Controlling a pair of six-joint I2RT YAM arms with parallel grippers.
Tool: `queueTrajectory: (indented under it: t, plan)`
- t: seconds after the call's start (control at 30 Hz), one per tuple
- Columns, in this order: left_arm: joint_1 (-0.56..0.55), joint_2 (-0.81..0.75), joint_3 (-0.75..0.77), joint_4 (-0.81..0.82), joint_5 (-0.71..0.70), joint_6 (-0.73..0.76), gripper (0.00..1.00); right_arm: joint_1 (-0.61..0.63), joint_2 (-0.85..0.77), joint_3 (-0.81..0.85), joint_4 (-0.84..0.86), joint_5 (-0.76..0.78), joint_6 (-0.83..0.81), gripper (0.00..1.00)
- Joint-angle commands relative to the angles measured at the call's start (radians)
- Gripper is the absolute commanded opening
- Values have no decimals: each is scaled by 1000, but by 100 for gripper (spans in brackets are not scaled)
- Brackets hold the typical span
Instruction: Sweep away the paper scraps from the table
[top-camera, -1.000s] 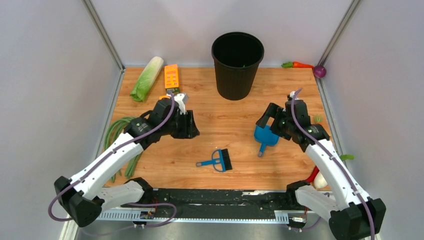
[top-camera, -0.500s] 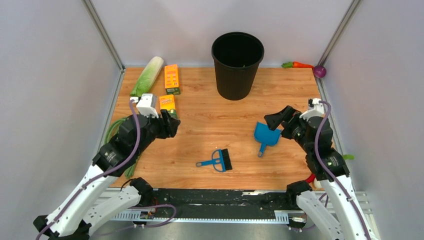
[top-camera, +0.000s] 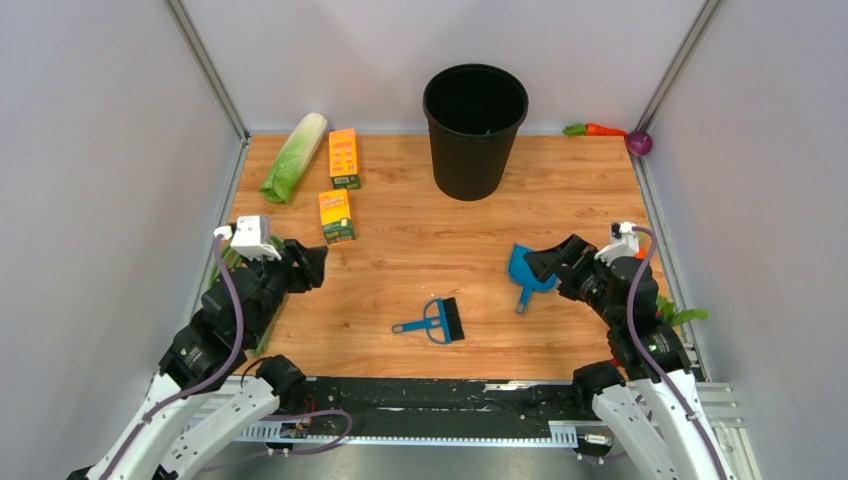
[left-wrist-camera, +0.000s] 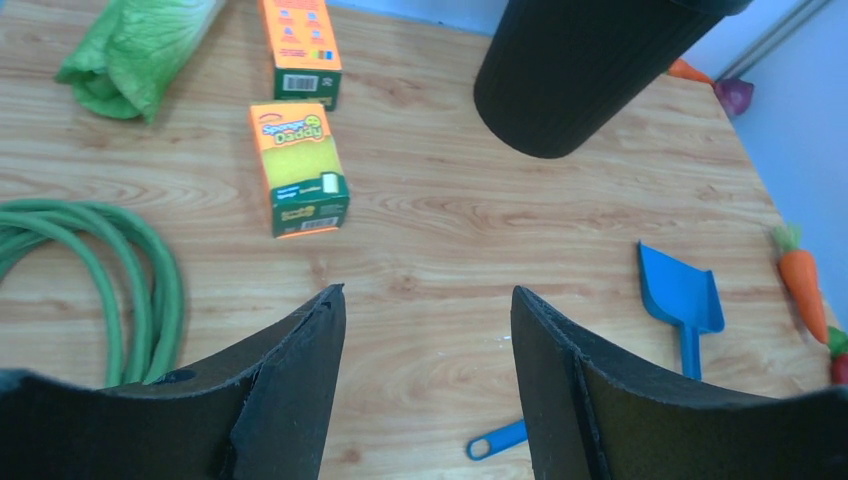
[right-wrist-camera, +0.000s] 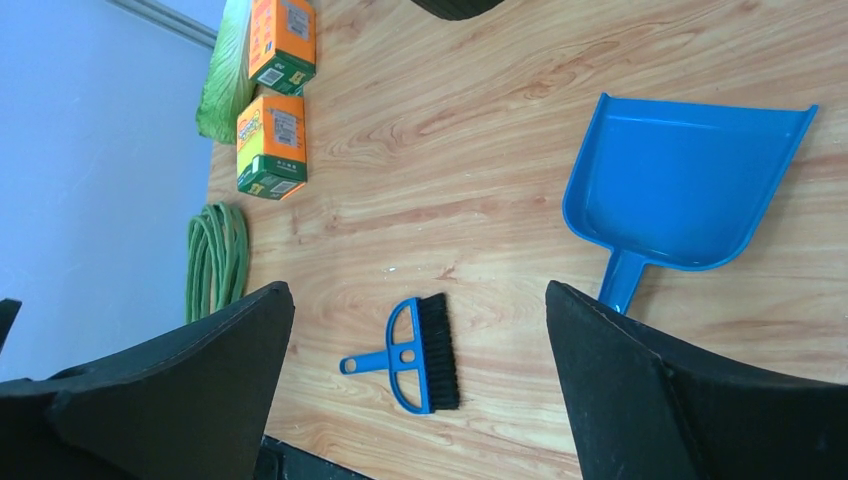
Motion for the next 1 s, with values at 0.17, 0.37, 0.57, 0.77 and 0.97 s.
queueTrajectory:
  t: [0.17, 0.37, 0.57, 0.77, 0.97]
  plan:
    - [1, -166, -21, -97, -102, 33, 70, 4, -118, -85, 82, 156, 47, 100]
    - [1, -244, -100, -89, -159, 2, 71, 5, -128, -61, 21, 233, 49, 100]
    - [1, -235, -139, -74, -199, -29, 71, 2, -115, -21, -7, 250, 33, 100]
    - [1, -224, -191, -32, -239, -55, 72, 4, -65, 24, -30, 210, 8, 100]
    - [1, -208, -229, 9, -279, -76, 72, 4, -39, 33, -53, 202, -9, 100]
